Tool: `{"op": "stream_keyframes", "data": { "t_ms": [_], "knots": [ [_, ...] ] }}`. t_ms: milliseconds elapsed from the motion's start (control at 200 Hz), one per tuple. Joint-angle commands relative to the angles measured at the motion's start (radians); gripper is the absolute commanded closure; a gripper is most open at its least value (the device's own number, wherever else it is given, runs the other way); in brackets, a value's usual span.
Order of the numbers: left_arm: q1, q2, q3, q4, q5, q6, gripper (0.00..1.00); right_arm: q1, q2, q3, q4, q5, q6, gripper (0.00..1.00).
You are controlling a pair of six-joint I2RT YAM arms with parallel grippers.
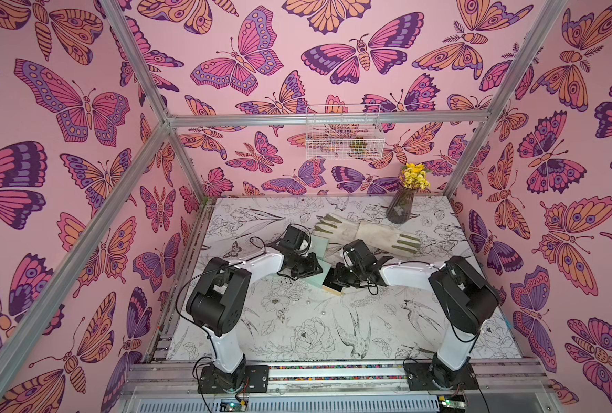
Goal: Place the earrings into the drawer-style jewelry box
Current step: Insert the earring into the inner lining.
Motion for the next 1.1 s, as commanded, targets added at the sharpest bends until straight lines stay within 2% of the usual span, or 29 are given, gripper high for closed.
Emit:
{"op": "stream_keyframes", "data": {
  "t_ms": [0, 456, 756, 1091],
  "knots": [
    [-0.006, 0.050, -0.023, -0.078, -0.045, 0.009, 0.72, 0.005, -0.012, -0.015, -0.060, 0.054, 0.004, 0.97],
    [-0.007, 0.048, -0.023, -0.086, -0.045, 0.010, 0.72, 0.004, -0.048, -0.030, -0.057, 0.092, 0.008, 0.92],
    [-0.007, 0.052, -0.014, -0.085, -0.030, 0.011, 0.72, 0.005, -0.073, -0.043, -0.009, 0.087, 0.011, 0.85],
    [-0.010, 0.054, -0.009, -0.086, -0.028, 0.012, 0.72, 0.006, -0.127, -0.063, 0.030, 0.091, -0.015, 0.83]
  ]
}}
